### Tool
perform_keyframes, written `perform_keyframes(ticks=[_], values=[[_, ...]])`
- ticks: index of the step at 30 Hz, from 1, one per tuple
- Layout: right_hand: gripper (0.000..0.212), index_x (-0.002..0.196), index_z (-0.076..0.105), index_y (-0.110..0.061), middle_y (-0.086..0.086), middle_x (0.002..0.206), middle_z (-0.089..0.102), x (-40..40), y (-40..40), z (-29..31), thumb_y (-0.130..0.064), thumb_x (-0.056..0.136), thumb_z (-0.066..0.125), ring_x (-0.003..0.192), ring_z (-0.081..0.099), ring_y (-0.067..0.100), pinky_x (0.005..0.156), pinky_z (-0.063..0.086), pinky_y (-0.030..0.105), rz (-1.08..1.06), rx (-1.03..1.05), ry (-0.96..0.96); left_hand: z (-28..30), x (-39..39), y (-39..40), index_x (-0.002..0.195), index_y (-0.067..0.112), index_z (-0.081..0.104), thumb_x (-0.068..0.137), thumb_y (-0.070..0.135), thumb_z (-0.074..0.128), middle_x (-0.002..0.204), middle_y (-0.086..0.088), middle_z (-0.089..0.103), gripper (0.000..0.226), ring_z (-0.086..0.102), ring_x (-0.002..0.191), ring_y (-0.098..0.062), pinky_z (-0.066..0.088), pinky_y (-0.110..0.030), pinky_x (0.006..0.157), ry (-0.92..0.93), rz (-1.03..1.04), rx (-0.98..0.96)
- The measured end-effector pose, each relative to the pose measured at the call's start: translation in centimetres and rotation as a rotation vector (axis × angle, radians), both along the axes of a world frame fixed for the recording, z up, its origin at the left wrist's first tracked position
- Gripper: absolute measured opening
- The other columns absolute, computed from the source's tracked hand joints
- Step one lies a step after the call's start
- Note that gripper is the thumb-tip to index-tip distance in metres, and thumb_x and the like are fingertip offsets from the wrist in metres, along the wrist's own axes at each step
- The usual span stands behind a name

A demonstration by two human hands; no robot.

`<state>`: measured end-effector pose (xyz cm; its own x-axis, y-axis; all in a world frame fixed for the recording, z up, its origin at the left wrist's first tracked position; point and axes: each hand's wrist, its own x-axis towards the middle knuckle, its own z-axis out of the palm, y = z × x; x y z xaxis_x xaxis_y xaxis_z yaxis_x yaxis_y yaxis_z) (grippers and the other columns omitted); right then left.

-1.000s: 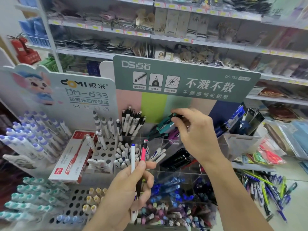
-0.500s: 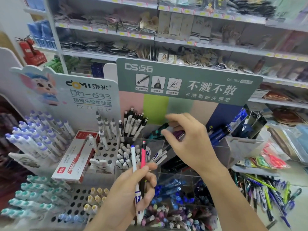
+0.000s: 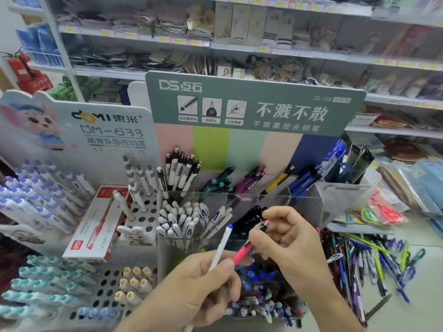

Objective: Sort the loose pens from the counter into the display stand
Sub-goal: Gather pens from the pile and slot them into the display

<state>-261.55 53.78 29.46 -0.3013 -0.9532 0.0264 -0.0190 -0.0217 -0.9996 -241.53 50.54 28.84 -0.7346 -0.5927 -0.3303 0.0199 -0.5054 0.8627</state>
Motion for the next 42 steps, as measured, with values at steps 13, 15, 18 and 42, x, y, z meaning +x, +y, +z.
perform_keyframes(ticks=[13,15,18,42], values=[[0.022,0.095,0.072,-0.028,-0.01,0.093,0.078,-6.2,4.1,-1.3,-0.019,0.078,0.083,0.079,0.077,0.024,0.073,0.062,0.026,-0.806,-0.295,0.191,-1.0,-1.2,0.8,0.116,-0.002,0.061,0.075,0.0,0.07,0.075,-0.021,0.055,0.043,0.043,0.046,-0.024,0.032,-0.024,0.035,-0.013,0.432,0.2],[0.025,0.101,0.075,-0.029,-0.019,0.095,0.076,-7.8,4.3,-1.7,-0.02,0.08,0.085,0.082,0.076,0.022,0.079,0.062,0.03,-0.859,-0.303,0.319,-1.2,-1.5,0.9,0.119,-0.008,0.058,0.066,-0.01,0.059,0.079,-0.022,0.057,0.053,0.051,0.054,-0.028,0.038,-0.03,0.038,0.049,0.407,0.283],[0.025,0.102,0.076,-0.02,-0.025,0.089,0.075,-8.3,3.5,-2.8,-0.018,0.079,0.086,0.078,0.073,0.008,0.079,0.058,0.02,-0.775,-0.3,0.435,-1.1,-2.3,1.5,0.118,-0.008,0.064,0.088,-0.003,0.055,0.084,-0.02,0.062,0.031,0.058,0.065,-0.028,0.049,-0.028,0.048,0.096,0.345,0.266],[0.039,0.11,0.062,-0.033,0.011,0.089,0.07,-1.1,5.0,-3.6,-0.044,0.077,0.081,0.071,0.069,0.028,0.064,0.059,0.038,0.097,0.13,-0.042,-1.2,-4.6,3.3,0.105,-0.009,0.065,0.07,0.001,0.081,0.087,-0.026,0.073,0.04,0.065,0.055,-0.021,0.053,-0.022,0.046,0.029,0.654,0.097]])
